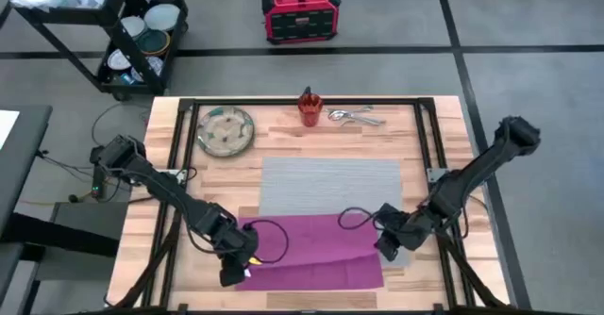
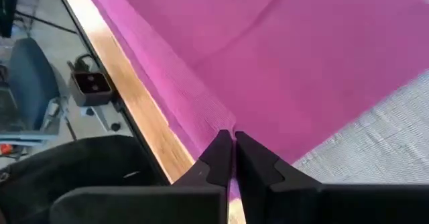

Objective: Set table place
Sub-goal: Fold the pink table napkin

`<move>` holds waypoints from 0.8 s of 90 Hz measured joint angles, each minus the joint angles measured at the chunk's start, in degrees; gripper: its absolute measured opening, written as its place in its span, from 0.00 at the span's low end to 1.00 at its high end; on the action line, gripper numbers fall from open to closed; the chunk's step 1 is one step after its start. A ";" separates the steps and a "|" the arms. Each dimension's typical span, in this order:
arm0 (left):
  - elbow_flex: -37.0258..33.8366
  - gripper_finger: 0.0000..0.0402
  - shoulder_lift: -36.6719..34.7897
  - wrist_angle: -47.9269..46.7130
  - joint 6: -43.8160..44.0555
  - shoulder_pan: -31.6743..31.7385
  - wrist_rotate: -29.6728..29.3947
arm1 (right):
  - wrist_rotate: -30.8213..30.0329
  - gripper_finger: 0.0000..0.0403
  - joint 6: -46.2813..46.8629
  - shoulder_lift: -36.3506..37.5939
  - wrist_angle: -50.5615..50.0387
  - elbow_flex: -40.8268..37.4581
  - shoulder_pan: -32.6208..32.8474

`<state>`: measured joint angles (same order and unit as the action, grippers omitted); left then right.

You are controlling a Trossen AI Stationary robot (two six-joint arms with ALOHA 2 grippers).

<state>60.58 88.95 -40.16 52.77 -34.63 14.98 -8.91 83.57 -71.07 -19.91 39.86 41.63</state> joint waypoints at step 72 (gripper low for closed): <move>0.00 0.36 0.02 9.75 13.91 -11.79 4.53 | -0.04 0.41 19.60 -10.85 21.21 0.00 17.81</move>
<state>60.58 88.97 -30.41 66.68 -46.42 19.51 -8.95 103.16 -81.92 1.30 39.86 59.44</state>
